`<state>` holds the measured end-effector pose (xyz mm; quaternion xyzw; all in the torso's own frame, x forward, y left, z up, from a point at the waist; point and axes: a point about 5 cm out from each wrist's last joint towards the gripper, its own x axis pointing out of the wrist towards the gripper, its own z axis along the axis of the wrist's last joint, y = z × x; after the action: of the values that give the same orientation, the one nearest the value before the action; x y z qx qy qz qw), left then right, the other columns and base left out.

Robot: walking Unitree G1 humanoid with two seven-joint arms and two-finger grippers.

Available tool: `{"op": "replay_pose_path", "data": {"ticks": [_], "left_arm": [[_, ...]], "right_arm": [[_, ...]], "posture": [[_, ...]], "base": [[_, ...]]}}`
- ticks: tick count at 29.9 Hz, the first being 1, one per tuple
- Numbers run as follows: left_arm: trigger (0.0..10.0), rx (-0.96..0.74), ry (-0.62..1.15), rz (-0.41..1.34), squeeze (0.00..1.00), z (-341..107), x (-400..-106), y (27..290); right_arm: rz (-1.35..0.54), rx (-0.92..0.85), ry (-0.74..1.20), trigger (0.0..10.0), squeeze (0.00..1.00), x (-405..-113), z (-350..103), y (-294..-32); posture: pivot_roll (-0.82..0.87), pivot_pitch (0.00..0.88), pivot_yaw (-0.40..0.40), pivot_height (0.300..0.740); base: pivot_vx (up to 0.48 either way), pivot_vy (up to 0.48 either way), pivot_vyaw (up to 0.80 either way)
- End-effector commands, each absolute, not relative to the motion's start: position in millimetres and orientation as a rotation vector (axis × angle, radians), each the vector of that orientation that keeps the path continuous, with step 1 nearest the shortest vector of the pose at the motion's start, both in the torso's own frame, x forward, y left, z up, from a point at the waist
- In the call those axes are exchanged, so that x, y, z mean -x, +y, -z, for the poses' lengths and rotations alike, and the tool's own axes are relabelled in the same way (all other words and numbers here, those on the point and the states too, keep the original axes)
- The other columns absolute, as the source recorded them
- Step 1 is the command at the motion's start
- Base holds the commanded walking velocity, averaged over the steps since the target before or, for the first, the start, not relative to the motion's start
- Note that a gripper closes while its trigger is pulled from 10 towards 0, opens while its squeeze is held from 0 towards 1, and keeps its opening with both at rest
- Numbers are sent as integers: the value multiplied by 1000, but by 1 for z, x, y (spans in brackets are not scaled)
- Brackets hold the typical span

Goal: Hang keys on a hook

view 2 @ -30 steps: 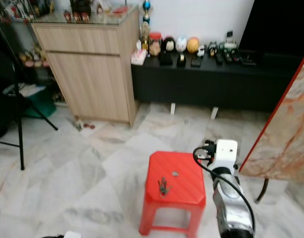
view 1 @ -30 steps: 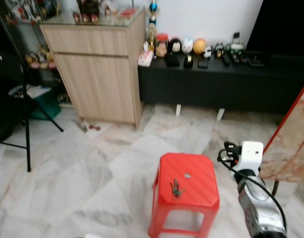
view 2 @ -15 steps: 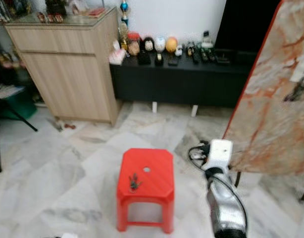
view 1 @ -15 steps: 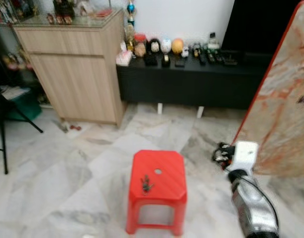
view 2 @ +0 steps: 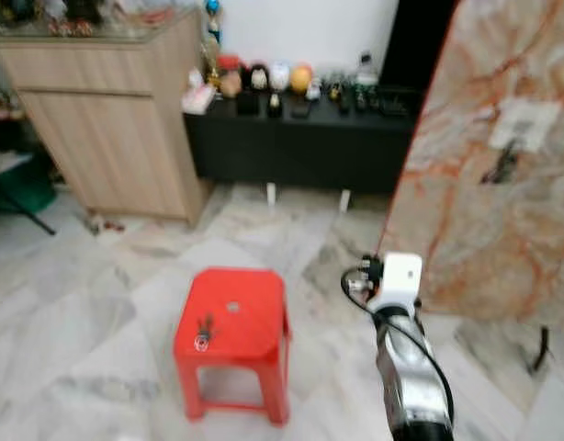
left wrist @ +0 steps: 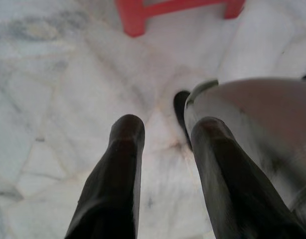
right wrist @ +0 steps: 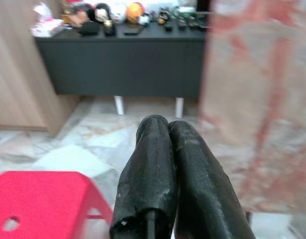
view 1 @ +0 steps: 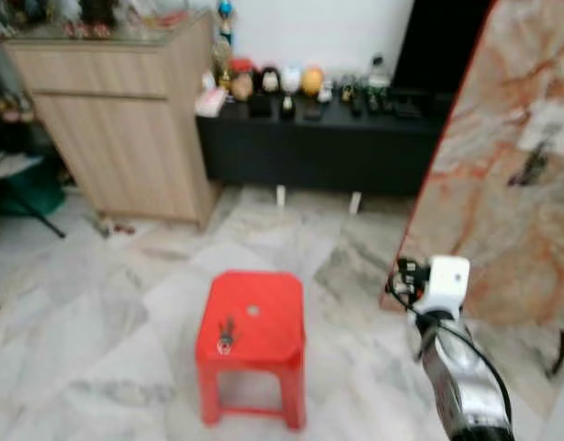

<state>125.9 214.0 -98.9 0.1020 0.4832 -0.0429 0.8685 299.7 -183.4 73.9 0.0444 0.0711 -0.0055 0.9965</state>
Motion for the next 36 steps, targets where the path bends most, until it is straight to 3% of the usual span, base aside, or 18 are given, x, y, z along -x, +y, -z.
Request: {"op": "replay_pose_path", "data": {"ticks": [1, 27, 36], "left_arm": [[10000, -206, 1030, 111, 0, 101, -122, 208], [10000, -207, 1025, 106, 0, 100, -127, 209], [10000, -300, 993, 95, 0, 98, -131, 211]], "right_arm": [[31, -84, 142, 10000, 0, -299, -75, -190], [5, -67, 175, 10000, 0, -300, -73, -185], [-4, -37, 181, 10000, 0, -303, -75, -188]], "posture": [[47, 0, -11, 740], [36, 0, -7, 740], [28, 0, -4, 740]], "base": [[0, -326, 0], [0, -323, 0], [0, 0, 0]]}}
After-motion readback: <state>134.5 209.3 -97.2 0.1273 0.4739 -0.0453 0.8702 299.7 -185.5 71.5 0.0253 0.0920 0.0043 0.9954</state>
